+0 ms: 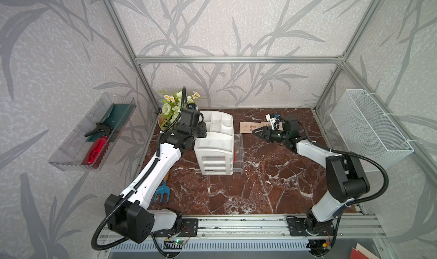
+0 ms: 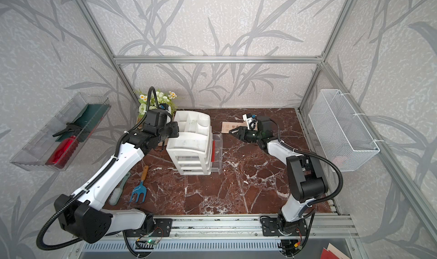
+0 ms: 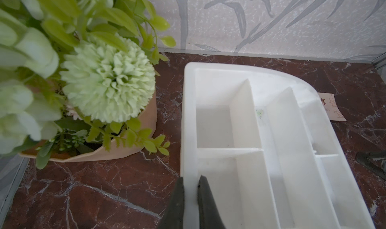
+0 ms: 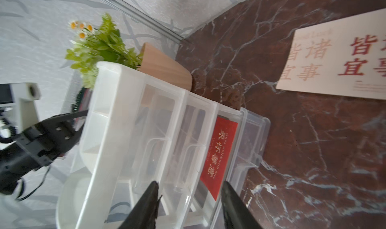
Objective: Take the postcards out of the drawer
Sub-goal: Open the drawer in the storage box.
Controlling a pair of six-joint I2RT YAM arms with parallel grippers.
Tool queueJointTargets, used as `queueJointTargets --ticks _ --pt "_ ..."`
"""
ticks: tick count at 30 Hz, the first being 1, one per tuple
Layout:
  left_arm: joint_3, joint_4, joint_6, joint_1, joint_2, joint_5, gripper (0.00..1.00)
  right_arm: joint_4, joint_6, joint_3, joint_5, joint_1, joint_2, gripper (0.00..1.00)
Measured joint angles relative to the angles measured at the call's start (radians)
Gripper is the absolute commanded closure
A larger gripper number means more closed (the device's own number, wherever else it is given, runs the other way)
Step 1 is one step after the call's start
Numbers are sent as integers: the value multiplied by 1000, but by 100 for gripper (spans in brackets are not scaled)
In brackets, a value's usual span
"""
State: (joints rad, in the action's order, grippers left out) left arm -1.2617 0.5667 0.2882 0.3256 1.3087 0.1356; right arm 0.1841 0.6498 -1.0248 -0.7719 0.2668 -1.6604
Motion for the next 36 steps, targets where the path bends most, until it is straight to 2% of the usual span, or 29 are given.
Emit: queueJointTargets --ticks 7,13,24,36 --pt "30 -47 21 0 -18 3 100 -338 -121 -69 332 161 69 53" --pt "34 -59 19 0 -19 2 100 -481 -148 -129 507 254 66 55" --pt "59 -86 13 0 -35 -5 100 -564 -154 -238 633 344 -65 59" --pt "74 -105 8 0 -45 -7 100 -586 -150 -259 682 388 -165 65"
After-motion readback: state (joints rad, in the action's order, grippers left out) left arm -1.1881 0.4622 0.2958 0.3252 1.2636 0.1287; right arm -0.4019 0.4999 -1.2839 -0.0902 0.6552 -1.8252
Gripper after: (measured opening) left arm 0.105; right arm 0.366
